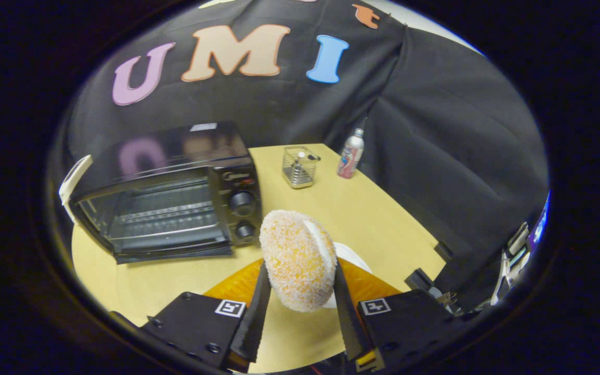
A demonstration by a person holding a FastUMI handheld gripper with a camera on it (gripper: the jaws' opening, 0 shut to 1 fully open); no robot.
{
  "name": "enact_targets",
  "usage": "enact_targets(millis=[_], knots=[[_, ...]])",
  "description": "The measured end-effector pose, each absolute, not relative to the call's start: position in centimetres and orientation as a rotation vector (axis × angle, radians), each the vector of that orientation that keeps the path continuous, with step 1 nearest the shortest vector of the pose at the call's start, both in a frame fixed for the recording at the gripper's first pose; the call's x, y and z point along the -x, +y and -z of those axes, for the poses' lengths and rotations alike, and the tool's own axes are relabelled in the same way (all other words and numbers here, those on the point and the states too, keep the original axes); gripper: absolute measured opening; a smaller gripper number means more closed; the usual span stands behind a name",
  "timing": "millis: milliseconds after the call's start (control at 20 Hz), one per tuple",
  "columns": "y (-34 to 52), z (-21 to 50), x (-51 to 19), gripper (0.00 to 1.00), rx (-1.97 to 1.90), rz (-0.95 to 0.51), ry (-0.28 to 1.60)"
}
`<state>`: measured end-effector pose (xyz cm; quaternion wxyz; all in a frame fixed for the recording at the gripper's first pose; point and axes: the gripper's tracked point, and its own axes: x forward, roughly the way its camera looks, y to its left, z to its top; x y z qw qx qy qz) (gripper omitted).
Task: Open the toaster oven, put the food inside, and close the toaster oven door.
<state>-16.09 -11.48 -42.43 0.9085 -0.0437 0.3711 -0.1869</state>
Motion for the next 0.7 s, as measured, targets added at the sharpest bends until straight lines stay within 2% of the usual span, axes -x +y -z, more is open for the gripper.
enact_targets(millis=[200,450,700], knots=[[-6.2,43.1,17.2,0.65,0.021,0.291,0.778],[-0.1,44.1,16.1,0.65,-0.248,0.210,0.752],[4.2,45.6,13.0,0.65,-0.550,0.203,0.734]])
